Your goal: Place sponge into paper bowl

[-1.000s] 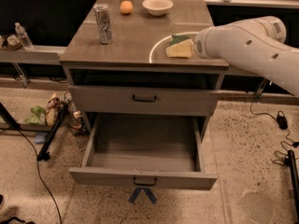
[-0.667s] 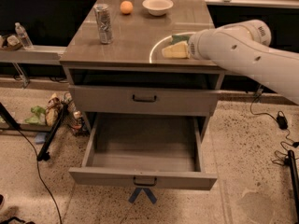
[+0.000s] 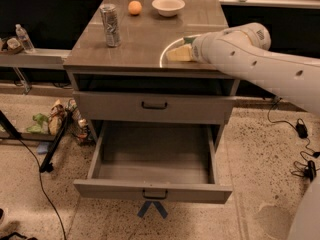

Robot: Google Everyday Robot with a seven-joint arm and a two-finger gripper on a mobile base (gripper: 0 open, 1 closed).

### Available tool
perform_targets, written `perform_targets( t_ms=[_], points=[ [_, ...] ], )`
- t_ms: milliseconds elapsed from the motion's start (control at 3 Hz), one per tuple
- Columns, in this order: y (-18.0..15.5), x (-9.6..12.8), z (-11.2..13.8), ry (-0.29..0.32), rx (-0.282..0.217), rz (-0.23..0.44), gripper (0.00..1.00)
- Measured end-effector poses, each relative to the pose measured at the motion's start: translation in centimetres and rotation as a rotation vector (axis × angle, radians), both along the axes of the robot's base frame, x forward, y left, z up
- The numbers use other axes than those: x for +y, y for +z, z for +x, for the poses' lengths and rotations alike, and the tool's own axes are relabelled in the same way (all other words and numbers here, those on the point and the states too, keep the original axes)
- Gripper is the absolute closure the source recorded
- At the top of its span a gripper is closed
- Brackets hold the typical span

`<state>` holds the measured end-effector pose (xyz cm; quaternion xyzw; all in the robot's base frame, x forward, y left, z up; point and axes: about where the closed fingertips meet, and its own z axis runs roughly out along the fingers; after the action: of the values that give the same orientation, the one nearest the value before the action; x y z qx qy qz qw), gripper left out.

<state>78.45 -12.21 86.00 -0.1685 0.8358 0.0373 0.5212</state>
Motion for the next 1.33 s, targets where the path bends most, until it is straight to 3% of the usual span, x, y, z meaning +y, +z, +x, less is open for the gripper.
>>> perform_targets(
  t_ms=[667,1000,1333],
  points=[
    [-1.9,1.5,1.9,0.001,0.022,0.015,0.47],
    [-1.7,2.2,3.0,0.009,0.005,0.014,0.70],
    [0.4,1.7,5.2,0.020,-0.070,0.018,0.93]
  ],
)
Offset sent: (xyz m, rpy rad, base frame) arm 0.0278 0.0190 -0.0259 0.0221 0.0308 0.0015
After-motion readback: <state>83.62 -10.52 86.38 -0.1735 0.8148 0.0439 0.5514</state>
